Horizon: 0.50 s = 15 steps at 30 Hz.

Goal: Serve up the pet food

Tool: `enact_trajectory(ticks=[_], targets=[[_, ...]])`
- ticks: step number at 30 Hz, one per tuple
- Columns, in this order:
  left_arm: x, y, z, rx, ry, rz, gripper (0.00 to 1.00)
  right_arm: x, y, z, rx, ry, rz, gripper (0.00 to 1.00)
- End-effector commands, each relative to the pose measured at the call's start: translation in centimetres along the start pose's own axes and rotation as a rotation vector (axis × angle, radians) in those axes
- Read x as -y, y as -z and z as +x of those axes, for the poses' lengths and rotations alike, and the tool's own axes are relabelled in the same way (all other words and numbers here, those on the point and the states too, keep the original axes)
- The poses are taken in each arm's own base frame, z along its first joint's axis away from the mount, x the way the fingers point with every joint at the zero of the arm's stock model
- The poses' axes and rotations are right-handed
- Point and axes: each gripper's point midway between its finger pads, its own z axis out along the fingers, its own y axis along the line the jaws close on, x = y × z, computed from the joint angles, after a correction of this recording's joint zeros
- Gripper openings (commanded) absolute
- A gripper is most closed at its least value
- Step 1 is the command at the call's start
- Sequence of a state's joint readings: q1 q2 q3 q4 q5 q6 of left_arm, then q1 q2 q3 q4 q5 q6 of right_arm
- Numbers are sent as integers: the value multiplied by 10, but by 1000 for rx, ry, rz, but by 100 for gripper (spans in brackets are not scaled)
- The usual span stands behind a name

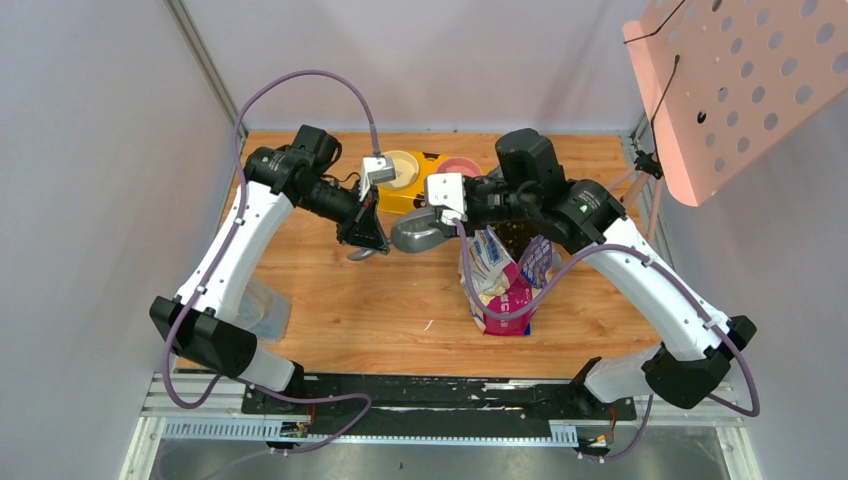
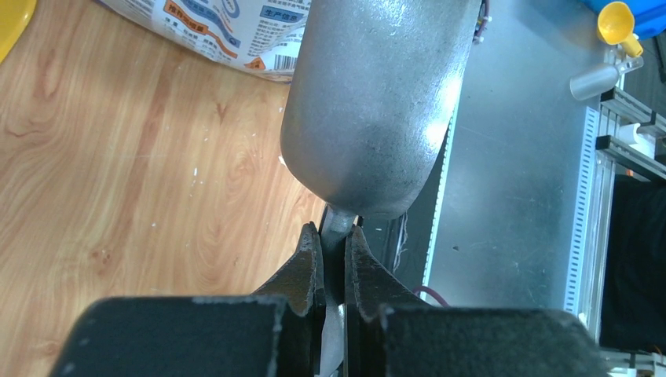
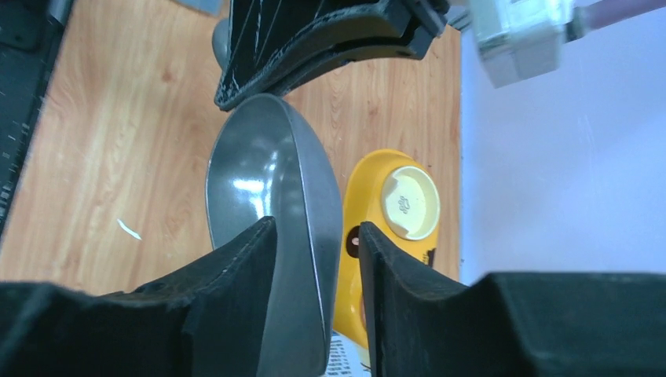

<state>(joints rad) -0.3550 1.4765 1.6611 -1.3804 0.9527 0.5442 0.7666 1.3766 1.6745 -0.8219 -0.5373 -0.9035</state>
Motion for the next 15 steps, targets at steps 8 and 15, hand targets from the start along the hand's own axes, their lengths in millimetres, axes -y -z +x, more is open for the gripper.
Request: enact_trajectory(ticks=[8, 15], targets=[[19, 5, -20, 60, -20, 71, 0, 11, -23, -5, -10, 271, 116, 26], [8, 9, -28, 76, -40, -8, 33, 22, -24, 0, -32, 124, 161, 0]])
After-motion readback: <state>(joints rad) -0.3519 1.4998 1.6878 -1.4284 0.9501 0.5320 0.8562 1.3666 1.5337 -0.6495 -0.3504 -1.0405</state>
